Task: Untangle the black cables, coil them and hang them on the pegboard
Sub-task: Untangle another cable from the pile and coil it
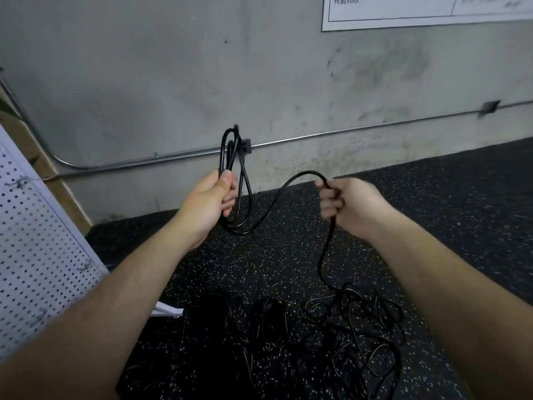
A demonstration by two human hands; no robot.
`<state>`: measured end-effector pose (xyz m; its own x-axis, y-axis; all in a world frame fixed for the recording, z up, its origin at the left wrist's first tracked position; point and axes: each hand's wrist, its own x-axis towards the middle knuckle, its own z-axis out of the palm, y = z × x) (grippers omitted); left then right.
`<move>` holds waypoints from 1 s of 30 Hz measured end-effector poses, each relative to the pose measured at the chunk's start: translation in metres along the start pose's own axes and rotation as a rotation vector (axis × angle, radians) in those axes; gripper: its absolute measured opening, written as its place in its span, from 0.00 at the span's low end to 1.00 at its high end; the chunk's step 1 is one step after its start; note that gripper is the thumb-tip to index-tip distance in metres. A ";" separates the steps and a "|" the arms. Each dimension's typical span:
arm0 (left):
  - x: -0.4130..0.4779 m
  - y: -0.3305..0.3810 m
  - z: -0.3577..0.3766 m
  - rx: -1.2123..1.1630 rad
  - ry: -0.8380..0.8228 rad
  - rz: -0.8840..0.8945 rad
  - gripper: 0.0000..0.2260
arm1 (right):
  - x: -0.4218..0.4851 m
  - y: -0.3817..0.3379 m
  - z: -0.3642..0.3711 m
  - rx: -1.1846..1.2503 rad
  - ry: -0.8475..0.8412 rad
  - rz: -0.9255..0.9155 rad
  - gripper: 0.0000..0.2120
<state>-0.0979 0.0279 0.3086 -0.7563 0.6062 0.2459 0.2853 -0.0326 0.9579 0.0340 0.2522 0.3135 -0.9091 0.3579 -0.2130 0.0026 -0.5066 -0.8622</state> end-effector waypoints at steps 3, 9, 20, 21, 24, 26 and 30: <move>-0.004 -0.001 0.016 0.054 -0.029 0.008 0.14 | -0.020 -0.024 0.027 0.222 -0.158 -0.029 0.11; -0.015 0.008 0.054 0.150 -0.038 0.054 0.14 | -0.023 -0.035 0.054 -0.071 -0.118 -0.296 0.06; -0.026 0.003 0.086 0.006 -0.183 0.006 0.16 | -0.027 -0.041 0.058 -0.143 0.006 -0.485 0.08; -0.026 0.002 0.087 -0.011 -0.193 -0.003 0.16 | -0.026 -0.040 0.057 -0.139 0.013 -0.491 0.06; -0.027 0.001 0.087 -0.070 -0.187 -0.026 0.16 | -0.025 -0.036 0.056 -0.139 0.008 -0.514 0.04; -0.025 0.001 0.085 -0.100 -0.149 -0.055 0.15 | -0.025 -0.031 0.052 -0.169 -0.001 -0.523 0.04; -0.014 0.005 0.075 -0.226 -0.085 -0.056 0.15 | -0.026 -0.009 0.036 -0.599 0.102 -0.549 0.08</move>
<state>-0.0418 0.0792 0.2992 -0.7124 0.6762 0.1877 0.0983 -0.1686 0.9808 0.0426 0.2188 0.3437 -0.8033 0.5175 0.2947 -0.1830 0.2565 -0.9491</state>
